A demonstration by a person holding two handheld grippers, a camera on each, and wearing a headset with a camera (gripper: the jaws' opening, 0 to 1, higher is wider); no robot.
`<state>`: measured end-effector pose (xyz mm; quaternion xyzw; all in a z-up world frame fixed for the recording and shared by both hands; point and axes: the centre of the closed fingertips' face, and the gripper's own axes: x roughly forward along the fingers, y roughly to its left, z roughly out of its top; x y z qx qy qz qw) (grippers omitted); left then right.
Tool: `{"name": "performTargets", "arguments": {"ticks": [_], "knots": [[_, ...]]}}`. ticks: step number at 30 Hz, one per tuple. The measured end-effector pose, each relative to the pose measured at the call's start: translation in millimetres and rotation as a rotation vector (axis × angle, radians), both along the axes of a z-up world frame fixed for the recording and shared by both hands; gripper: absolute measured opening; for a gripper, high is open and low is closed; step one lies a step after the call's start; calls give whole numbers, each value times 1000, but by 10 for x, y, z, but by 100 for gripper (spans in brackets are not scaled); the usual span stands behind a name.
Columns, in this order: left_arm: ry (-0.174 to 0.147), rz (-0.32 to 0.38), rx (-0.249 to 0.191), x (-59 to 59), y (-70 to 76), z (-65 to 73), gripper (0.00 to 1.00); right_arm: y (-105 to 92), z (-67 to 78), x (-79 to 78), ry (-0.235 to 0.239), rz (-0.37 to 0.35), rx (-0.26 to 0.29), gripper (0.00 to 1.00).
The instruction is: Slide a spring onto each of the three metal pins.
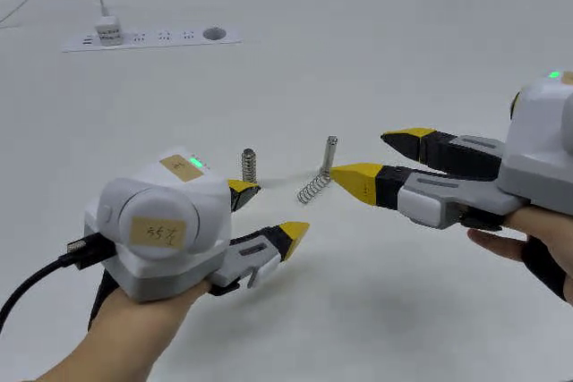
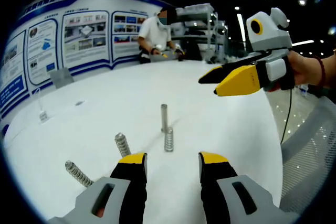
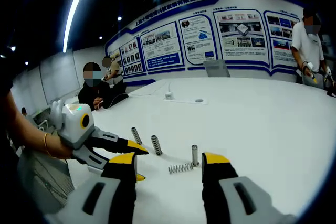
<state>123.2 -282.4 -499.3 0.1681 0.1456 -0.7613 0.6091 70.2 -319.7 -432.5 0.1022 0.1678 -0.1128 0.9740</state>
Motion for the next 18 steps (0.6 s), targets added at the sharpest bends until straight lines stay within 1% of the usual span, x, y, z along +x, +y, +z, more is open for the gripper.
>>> {"name": "performTargets", "arguments": {"ticks": [5,9,12,15,18], "knots": [[-4,-9,-4,-18,-121,-18,37,-4,-20,-77,9,-2,-13,51],[-24,-16,22,-32,-180,-77,33,-4,-4,-121,-2,-10,-10,50],[-15,-19,29,-40,-229,-105,29,7,9,-142,-8,-10,-11,49],[-21,-21,42,-50,-261,-149,28,18,18,-153,-15,-9,-11,49],[-23,-26,47,-57,-299,-178,26,28,8,-164,-10,-4,-17,49]]}}
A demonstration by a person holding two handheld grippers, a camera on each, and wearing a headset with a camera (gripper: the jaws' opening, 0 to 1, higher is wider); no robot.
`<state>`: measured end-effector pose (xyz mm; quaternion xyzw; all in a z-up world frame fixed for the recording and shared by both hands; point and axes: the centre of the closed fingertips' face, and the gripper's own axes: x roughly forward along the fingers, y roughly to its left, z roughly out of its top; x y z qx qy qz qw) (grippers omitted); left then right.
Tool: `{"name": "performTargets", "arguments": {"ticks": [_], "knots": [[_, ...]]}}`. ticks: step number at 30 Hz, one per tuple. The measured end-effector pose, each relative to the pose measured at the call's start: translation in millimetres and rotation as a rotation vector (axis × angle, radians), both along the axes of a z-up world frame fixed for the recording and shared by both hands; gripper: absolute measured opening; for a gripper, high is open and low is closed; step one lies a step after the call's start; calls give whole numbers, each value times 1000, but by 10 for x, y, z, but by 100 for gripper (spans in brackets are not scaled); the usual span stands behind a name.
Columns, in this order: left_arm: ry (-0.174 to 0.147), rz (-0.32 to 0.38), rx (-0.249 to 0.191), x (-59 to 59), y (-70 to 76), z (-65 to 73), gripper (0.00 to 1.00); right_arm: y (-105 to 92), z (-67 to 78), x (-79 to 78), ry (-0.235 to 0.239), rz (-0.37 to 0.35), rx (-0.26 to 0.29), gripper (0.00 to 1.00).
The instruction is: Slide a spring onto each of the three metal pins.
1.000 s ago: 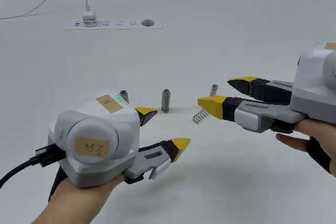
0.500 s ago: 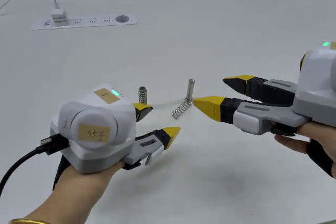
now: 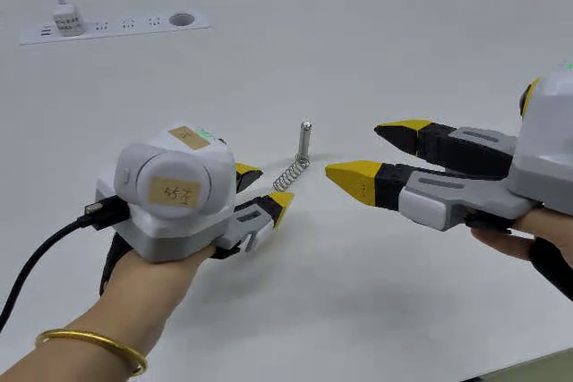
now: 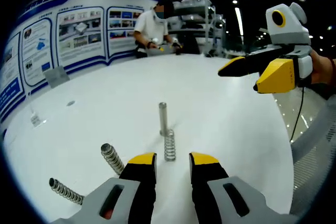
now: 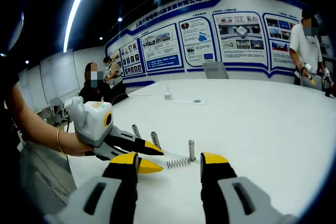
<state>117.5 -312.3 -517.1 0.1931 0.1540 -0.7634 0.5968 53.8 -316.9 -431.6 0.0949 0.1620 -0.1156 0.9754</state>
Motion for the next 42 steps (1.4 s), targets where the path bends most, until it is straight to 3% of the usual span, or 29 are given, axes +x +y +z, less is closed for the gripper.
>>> {"name": "performTargets", "arguments": {"ticks": [15,26,42], "knots": [[0,-12,43,7,-128,-144,17,37,-79,-46,17,-3,23,50],[-24,-39,67,4,-137,-220,14,52,-129,-92,21,-21,40,49],[-24,-54,68,-44,-147,-207,10,61,-151,-115,26,-37,52,48]]}}
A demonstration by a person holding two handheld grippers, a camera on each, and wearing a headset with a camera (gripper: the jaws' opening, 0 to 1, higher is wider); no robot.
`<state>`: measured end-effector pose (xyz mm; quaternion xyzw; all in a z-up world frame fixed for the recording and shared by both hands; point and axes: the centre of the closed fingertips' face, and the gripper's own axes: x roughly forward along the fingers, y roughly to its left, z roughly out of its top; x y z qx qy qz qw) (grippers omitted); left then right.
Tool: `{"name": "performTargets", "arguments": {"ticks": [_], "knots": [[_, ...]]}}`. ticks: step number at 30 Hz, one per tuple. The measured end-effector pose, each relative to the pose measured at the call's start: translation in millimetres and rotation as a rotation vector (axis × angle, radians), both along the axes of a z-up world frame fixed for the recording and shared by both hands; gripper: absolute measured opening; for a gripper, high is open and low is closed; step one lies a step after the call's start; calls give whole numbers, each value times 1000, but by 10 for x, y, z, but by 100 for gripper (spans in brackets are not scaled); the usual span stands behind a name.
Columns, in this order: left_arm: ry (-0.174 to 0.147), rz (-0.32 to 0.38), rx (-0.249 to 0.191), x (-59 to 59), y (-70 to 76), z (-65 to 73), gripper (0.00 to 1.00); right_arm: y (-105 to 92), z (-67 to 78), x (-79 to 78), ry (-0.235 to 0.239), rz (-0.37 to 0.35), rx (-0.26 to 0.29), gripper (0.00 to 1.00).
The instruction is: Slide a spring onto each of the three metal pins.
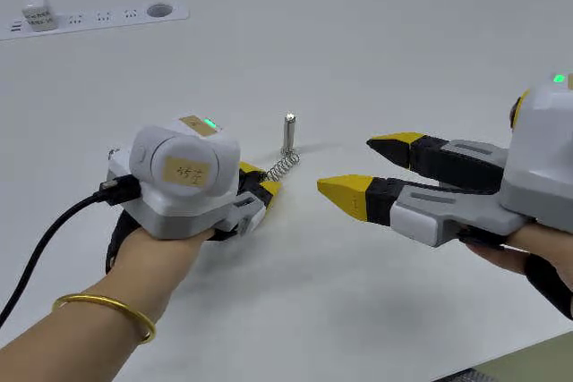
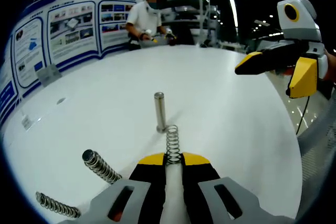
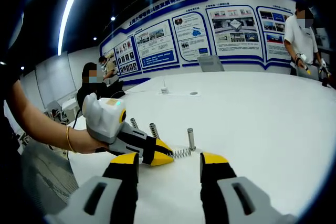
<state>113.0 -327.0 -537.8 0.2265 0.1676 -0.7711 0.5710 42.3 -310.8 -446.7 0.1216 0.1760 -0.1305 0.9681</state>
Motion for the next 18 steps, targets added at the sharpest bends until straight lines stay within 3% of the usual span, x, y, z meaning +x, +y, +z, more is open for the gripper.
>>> {"name": "performTargets", "arguments": {"ticks": [5,7,9,18], "knots": [[29,5,3,6,49,61,10,-9,28,6,-1,-1,6,48],[59,5,-14,-13,73,136,10,-15,52,11,-7,-2,9,48],[69,3,-26,-22,105,190,10,-20,69,19,-16,-2,15,48],[135,-11,-86,-95,285,440,10,-3,181,118,-93,1,107,47]]}}
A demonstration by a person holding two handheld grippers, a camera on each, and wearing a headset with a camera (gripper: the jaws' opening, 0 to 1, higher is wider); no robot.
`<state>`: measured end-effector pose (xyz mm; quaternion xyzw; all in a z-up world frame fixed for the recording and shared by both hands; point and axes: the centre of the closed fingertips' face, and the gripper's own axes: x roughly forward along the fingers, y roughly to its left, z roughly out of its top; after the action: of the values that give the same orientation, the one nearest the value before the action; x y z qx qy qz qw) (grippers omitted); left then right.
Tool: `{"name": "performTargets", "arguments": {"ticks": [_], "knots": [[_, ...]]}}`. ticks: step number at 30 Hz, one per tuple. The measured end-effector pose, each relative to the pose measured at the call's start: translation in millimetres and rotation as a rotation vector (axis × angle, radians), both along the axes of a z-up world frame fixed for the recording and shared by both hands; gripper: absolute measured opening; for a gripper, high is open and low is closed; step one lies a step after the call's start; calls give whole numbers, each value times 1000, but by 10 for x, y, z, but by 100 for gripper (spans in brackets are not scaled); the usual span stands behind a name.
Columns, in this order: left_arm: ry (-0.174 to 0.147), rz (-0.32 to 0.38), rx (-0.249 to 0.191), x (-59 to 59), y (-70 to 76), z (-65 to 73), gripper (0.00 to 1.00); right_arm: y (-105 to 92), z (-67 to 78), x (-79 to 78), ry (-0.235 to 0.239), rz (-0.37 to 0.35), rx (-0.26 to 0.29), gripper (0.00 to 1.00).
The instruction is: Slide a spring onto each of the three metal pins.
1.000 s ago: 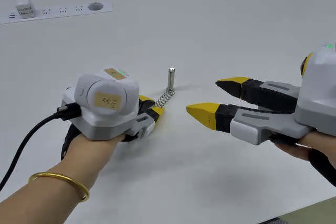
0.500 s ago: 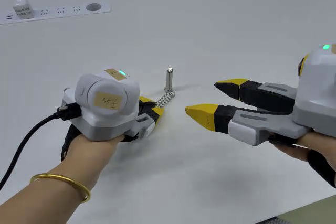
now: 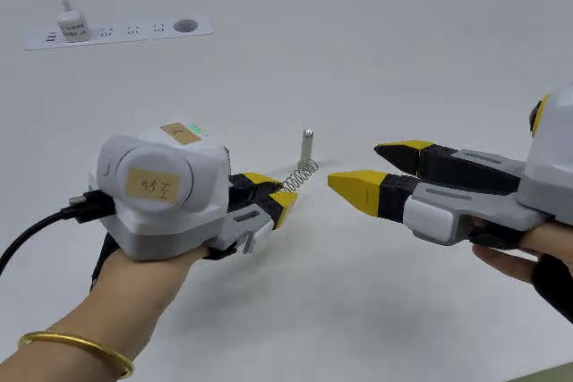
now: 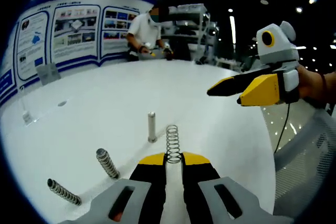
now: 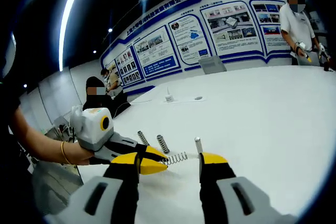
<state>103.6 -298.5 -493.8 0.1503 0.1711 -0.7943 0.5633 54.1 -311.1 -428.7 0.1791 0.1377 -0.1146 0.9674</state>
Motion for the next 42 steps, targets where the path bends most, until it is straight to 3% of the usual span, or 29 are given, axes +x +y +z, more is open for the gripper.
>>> {"name": "performTargets", "arguments": {"ticks": [4,11,16,23,31,35,42], "knots": [[58,13,-28,-24,67,106,10,28,19,42,-13,8,28,46],[84,13,-79,-30,219,282,10,82,54,114,-45,18,81,40],[131,14,-121,-35,292,426,10,171,104,186,-74,47,122,34],[190,15,-164,-57,362,577,10,272,144,263,-93,79,151,32],[205,-15,-206,-129,431,658,10,329,218,310,-138,91,205,28],[225,-24,-239,-145,451,726,10,363,244,320,-167,93,263,26],[234,-53,-282,-192,472,839,10,434,271,337,-184,117,301,20]]}}
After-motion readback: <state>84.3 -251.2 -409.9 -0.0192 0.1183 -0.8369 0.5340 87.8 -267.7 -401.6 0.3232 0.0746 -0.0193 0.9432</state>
